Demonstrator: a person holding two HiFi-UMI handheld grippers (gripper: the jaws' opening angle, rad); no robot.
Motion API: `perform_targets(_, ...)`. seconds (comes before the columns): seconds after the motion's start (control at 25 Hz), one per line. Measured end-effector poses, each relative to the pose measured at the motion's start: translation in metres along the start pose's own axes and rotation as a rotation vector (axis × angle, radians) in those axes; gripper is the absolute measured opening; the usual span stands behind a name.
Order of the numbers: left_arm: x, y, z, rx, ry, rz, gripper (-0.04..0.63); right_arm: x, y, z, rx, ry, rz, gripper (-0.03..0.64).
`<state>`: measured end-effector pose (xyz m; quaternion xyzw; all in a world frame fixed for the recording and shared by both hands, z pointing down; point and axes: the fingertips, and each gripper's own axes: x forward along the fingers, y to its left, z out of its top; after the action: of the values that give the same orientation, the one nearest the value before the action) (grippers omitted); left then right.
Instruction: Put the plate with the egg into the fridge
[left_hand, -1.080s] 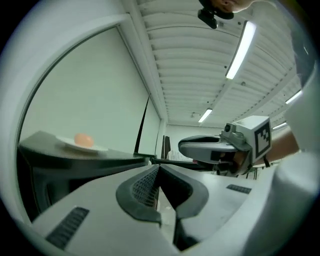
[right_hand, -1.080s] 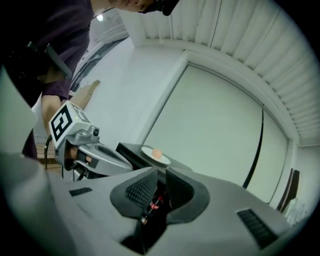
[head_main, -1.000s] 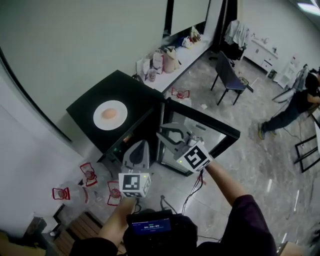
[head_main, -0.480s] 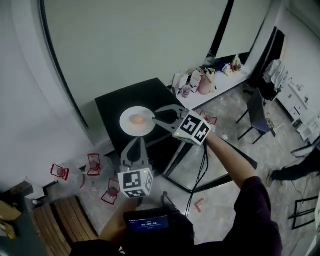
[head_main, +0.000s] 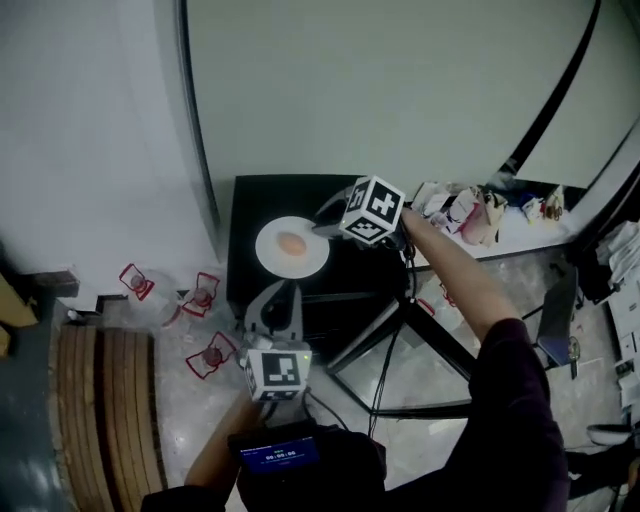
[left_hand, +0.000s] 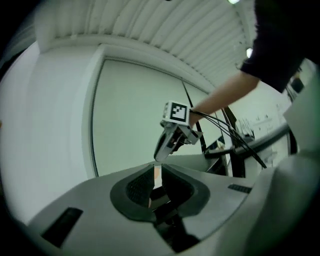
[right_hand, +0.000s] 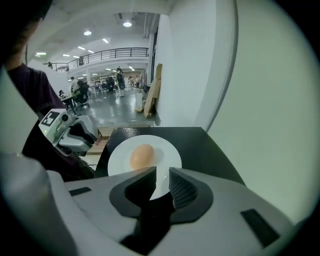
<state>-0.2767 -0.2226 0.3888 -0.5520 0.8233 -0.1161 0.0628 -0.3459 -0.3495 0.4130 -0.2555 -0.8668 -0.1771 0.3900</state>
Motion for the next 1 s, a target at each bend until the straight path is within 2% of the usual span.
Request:
perform_targets(0.12,-0.001,0.0,0.001,0.307,0.042,-0.028,0.013,0.02,-0.012,0.008,0.006,0.045,0.072,0.066)
perform_targets(0.24,-0.004,-0.008,-0.01,0.643,0.091,-0.075,0.068,0.032,-0.025,0.013,0.024,0.09,0.112,0.066)
perform_targets(0.32,-0.007,-0.017,-0.017,0.815,0.103,-0.099,0.089,0.036,-0.031,0.013,0.052,0.118,0.137,0.066)
perform_targets(0.36,-0.008,-0.019,-0.021,0.87,0.106,-0.107,0.091,0.038,-0.033,0.013,0.062,0.131,0.149,0.066)
perform_targets(0.44,-0.009,-0.02,-0.028,0.943,0.121,-0.12,0.097,0.042,-0.035,0.013,0.078,0.156,0.174,0.069)
perform_targets(0.52,-0.009,-0.018,-0.036,1.0,0.14,-0.123,0.108,0.046,-0.034,0.013,0.101,0.172,0.204,0.098)
perform_targets(0.64,-0.01,-0.016,-0.044,1.052,0.15,-0.113,0.12,0.053,-0.031,0.012,0.109,0.201,0.232,0.106)
perform_targets(0.76,-0.009,-0.014,-0.047,1.056,0.155,-0.109,0.12,0.06,-0.028,0.007,0.09,0.24,0.238,0.105)
perform_targets(1.0,-0.01,-0.01,-0.051,1.061,0.156,-0.095,0.12,0.061,-0.015,0.01,0.05,0.245,0.255,0.104)
